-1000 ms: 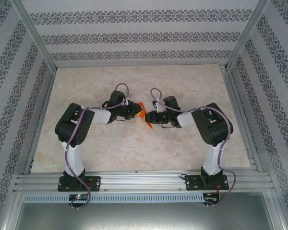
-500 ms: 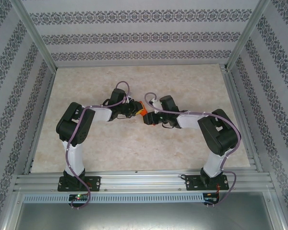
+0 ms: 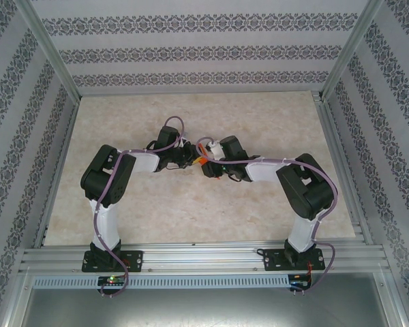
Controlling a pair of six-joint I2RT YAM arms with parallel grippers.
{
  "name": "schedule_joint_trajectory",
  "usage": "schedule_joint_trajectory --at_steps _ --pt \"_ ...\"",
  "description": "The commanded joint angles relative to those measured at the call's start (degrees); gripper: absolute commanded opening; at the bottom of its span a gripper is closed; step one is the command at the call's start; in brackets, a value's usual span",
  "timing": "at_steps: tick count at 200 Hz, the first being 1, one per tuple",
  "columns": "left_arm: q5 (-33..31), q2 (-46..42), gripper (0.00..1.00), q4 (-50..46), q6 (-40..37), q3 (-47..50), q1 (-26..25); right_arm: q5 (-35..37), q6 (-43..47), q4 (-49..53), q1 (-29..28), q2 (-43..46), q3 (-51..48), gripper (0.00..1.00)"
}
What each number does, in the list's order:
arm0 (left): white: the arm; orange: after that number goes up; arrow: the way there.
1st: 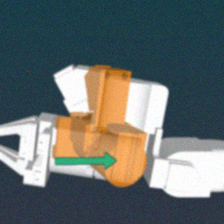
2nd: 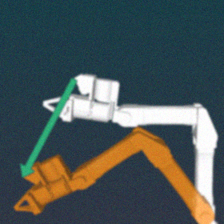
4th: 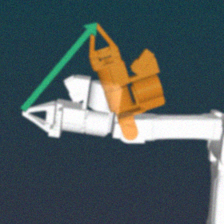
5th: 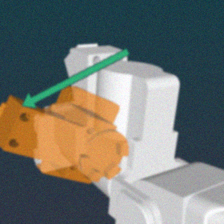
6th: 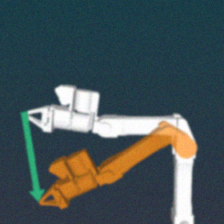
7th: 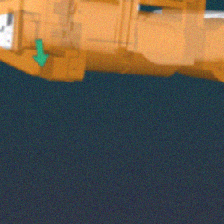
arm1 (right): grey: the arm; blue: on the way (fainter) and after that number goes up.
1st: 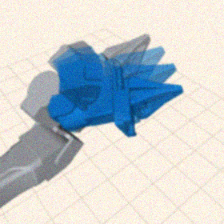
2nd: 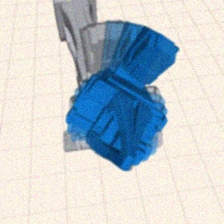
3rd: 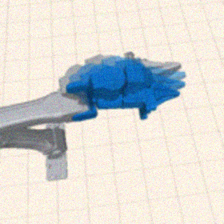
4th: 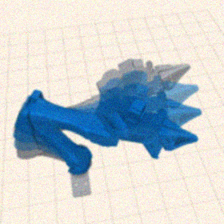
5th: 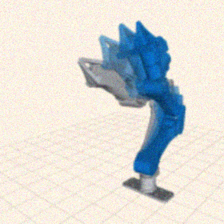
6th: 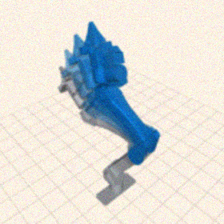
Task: Fold a paper plane with a square sheet of paper (pick it up from the middle)
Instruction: Fold the wing for the fifth time at the center of the table.
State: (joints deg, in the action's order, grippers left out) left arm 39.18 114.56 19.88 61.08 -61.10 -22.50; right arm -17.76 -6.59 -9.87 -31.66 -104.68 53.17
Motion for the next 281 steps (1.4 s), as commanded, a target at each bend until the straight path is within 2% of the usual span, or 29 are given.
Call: schedule_joint_trajectory --at_steps 1,42,63,72,99,122,206,281 --pt "-0.3 1.2 0.19 -1.0 -1.1 -1.6 -0.6 0.7 3.0 0.6 -0.6 -1.5 1.9 0.39" --pt "-0.3 1.1 0.19 -1.3 -1.2 -2.0 -0.5 1.7 3.8 1.7 -1.1 -3.9 3.7 0.35" --pt "-0.2 1.0 0.19 -1.6 -1.1 -1.9 -0.5 1.9 3.5 1.4 -1.1 -4.2 4.0 0.30" --pt "-0.2 0.9 0.19 -1.5 -1.1 -2.0 -0.4 1.8 3.0 0.9 -1.0 -3.9 3.8 0.24" --pt "-0.1 -0.9 0.19 -1.9 -1.4 -1.6 -0.3 -4.0 0.0 -0.9 0.3 -2.4 2.5 0.10" --pt "-0.1 -3.6 0.20 -2.4 -2.3 0.0 0.2 -10.6 -3.9 -2.7 1.9 -2.3 1.1 0.02" --pt "0.0 -12.4 0.21 2.4 -4.0 11.4 0.9 -20.9 -13.4 -5.8 2.6 -3.0 -2.0 0.01" --pt "1.0 -11.9 0.20 9.6 -2.4 16.5 0.6 -24.8 -16.1 -4.4 2.6 -6.6 0.4 0.01"
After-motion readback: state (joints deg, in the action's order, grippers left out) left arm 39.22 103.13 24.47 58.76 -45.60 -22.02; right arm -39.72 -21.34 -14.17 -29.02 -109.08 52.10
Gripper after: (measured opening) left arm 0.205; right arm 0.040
